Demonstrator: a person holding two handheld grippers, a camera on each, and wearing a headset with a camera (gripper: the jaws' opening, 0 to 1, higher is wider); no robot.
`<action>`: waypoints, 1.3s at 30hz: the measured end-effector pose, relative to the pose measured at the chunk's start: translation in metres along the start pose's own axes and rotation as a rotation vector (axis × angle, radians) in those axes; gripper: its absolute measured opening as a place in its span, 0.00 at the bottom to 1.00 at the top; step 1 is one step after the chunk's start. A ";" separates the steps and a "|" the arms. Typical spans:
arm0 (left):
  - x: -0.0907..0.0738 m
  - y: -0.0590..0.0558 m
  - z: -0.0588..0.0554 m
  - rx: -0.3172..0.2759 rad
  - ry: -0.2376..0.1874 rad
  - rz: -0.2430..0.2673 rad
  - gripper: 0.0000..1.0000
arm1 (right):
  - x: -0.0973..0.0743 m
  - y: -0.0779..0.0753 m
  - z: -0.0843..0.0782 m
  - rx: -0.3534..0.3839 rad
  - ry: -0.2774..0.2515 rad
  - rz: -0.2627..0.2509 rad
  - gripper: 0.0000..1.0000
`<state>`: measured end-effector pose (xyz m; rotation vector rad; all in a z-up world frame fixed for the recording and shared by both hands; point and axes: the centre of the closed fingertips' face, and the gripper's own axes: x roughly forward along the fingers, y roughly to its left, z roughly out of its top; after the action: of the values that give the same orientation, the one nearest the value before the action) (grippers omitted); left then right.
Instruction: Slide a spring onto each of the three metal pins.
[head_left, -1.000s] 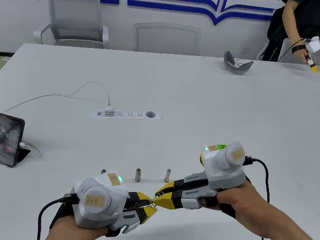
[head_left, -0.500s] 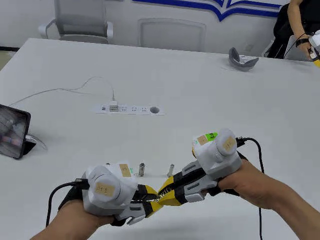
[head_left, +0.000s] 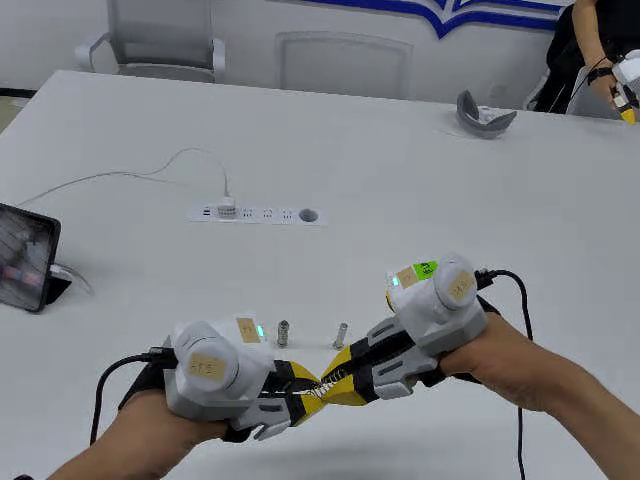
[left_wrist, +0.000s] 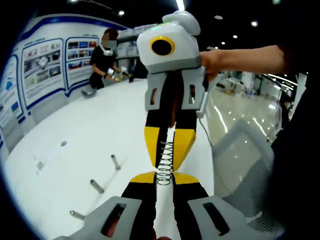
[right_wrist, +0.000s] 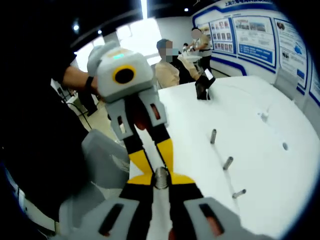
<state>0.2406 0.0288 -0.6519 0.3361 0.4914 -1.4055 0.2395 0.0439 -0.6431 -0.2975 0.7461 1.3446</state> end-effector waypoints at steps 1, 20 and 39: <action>0.000 0.000 -0.001 0.000 0.005 0.002 0.12 | 0.000 0.000 -0.001 0.003 -0.002 -0.003 0.12; -0.010 0.016 -0.028 -0.109 0.018 0.103 0.31 | -0.021 -0.033 -0.022 0.043 0.027 -0.128 0.12; -0.036 0.053 -0.049 -0.206 0.015 0.253 0.48 | -0.028 -0.090 -0.034 0.052 0.096 -0.249 0.13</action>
<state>0.2831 0.0918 -0.6784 0.2323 0.5800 -1.0977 0.3134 -0.0189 -0.6697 -0.4022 0.7950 1.0799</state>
